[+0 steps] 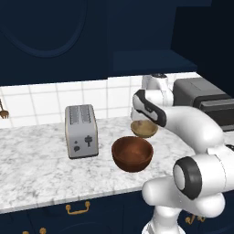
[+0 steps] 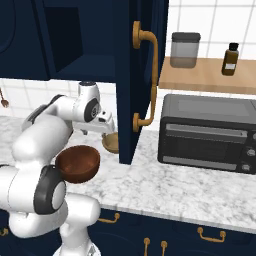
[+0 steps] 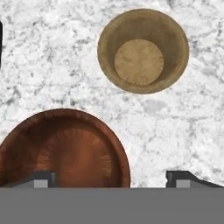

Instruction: Pick up the bowls on the counter and stack them on top of one another in the open cabinet. Place the smaller bowl on top of the larger bowl.

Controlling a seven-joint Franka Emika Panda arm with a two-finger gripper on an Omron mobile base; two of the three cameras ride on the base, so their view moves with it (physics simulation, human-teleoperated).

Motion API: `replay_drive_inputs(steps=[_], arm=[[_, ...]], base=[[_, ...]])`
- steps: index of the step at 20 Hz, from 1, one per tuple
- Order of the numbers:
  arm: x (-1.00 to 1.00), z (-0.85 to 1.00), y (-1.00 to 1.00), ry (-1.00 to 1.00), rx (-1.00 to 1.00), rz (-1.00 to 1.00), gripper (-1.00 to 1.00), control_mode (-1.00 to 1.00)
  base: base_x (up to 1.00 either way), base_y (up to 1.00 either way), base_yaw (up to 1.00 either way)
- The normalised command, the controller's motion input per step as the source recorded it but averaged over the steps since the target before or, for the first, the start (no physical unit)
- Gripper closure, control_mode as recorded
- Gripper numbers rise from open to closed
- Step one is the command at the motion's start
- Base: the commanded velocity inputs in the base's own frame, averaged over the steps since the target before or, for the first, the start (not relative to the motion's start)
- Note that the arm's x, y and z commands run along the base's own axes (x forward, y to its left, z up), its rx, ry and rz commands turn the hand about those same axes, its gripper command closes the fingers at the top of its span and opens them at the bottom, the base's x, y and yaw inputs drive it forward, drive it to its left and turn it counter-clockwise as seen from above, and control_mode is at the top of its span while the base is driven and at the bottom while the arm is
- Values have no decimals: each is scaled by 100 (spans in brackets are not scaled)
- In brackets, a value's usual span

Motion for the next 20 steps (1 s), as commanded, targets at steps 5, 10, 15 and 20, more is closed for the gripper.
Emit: replay_drive_inputs(steps=[5,10,15,20], arm=[[33,-64,-1,0,0,-8,-100,-100],[53,-15,-28,12,0,-12,-100,-100],[45,-26,-38,3,6,-12,-100,-100],[26,-39,-7,1,0,-9,-100,-100]], base=[[0,0,0],[0,0,0],[0,0,0],[0,0,0]])
